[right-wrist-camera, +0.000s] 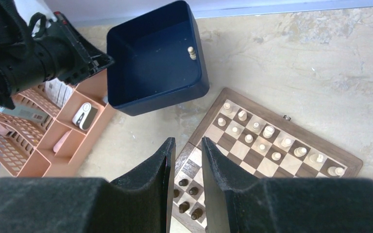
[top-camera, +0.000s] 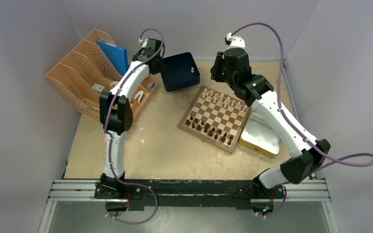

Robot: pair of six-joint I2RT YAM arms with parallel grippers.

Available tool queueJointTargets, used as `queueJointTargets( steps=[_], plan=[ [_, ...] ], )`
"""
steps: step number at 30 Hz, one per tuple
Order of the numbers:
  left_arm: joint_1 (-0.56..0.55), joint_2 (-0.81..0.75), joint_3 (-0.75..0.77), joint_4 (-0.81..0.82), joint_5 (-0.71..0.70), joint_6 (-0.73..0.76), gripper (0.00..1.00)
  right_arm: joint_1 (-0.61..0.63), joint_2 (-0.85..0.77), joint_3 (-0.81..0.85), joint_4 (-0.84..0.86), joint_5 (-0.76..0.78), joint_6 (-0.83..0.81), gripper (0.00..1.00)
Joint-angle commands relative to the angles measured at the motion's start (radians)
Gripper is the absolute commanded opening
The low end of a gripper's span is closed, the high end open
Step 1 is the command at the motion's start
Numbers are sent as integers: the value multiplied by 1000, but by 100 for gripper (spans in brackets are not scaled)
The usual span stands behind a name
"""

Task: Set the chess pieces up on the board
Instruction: Pick up the storage box at the center of the board.

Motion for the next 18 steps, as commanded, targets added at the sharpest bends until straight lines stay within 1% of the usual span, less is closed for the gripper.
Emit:
queueJointTargets(
  steps=[1,5,9,12,14,18],
  plan=[
    [1,-150,-25,-3,-46,-242,0,-7,-56,-3,40,14,-22,29],
    [1,-167,-30,-104,-91,-395,0,-10,-64,-2,37,9,-25,29],
    [-1,-174,-34,-244,-136,-578,0,-10,-72,2,35,6,-24,29],
    [-2,-174,-37,-326,-139,-675,0,-10,-74,4,35,4,-24,29],
    [-3,-186,-62,-338,-137,-718,0,-10,-75,3,34,2,-26,29],
    [-11,-225,-137,-303,-122,-782,0,-12,-80,-2,34,2,-26,29]
  ],
)
